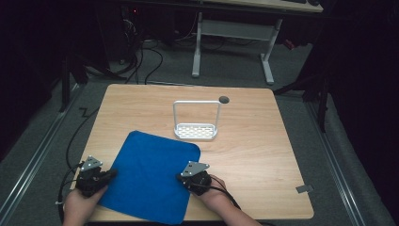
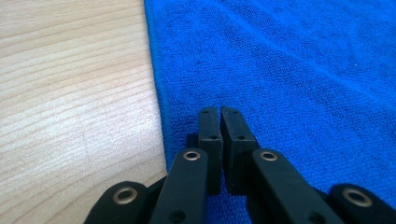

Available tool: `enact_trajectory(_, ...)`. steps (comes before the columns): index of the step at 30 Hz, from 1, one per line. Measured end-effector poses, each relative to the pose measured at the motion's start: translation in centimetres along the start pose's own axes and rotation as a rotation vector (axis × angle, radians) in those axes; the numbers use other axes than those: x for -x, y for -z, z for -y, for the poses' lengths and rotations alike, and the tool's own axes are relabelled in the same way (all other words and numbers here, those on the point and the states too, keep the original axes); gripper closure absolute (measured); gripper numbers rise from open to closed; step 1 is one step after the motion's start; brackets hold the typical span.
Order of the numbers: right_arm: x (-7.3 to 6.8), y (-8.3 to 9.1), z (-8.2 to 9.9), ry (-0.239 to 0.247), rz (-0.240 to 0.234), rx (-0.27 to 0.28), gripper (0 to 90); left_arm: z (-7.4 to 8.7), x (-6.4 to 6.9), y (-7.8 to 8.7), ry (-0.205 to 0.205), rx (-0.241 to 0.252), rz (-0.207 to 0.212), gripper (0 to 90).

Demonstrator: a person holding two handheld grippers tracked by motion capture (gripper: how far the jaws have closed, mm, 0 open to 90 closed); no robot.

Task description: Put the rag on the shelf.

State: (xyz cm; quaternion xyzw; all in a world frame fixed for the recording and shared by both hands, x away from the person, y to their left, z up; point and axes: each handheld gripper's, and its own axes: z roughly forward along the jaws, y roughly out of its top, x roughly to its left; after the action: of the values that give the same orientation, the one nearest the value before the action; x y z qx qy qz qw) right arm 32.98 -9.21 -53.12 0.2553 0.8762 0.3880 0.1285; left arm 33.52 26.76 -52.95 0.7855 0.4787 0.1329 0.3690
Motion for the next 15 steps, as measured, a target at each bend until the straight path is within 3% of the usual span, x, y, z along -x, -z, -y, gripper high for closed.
enact_trajectory(4, 0.2, -0.2, 0.0, 0.004, -0.003, -0.009, 90.0, 0.0, 0.2, -0.1, -0.012, 0.004, 0.002, 87.4)
enact_trajectory(5, 0.2, -0.1, 0.1, -0.012, -0.007, -0.010, 90.0, 0.0, 0.3, -0.1, -0.019, 0.000, 0.021, 87.4)
enact_trajectory(10, 0.3, 0.4, 0.4, -0.002, 0.010, -0.017, 90.0, 0.1, 0.9, -0.2, -0.025, 0.001, 0.047, 87.4)
enact_trajectory(15, 1.2, 2.5, 2.1, -0.041, 0.041, -0.031, 90.0, 0.4, 3.6, -0.6, -0.064, -0.003, 0.120, 87.3)
